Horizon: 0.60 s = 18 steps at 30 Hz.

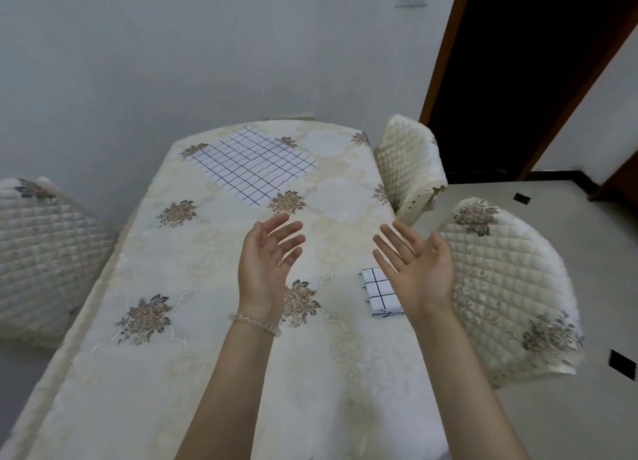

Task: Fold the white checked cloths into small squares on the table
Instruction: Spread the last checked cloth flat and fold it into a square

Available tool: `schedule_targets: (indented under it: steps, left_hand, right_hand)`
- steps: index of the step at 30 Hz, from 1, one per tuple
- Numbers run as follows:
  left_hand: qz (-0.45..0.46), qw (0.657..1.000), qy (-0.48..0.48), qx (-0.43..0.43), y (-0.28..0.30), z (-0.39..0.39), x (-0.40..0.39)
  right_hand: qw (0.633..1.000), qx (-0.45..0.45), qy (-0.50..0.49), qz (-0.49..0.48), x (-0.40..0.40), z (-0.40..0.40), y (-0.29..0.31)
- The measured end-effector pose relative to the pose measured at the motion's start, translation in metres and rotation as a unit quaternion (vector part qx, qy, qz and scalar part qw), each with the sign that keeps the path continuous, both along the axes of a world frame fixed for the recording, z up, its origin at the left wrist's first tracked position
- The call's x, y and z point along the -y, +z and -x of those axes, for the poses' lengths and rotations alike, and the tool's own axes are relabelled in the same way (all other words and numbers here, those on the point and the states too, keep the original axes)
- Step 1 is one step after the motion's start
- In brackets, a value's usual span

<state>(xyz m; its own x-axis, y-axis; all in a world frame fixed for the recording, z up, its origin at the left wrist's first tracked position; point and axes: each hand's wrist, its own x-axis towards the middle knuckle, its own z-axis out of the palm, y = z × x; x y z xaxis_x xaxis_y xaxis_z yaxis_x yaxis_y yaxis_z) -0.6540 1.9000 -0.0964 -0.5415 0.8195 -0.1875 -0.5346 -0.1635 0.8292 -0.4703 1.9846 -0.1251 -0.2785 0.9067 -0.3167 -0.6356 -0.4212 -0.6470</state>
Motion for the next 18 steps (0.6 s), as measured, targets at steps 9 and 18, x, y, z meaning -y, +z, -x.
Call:
schedule_targets:
  steps: [9,18]
  left_hand:
    - [-0.028,0.996,-0.074,-0.031,0.029,-0.141,0.010]
    - [-0.047,0.973,-0.225,-0.010,0.028,-0.342,0.003]
  right_hand:
    - [0.996,0.026,-0.083,-0.031,0.040,-0.139,0.033]
    - [0.969,0.105,-0.221,-0.036,0.097,-0.346,0.046]
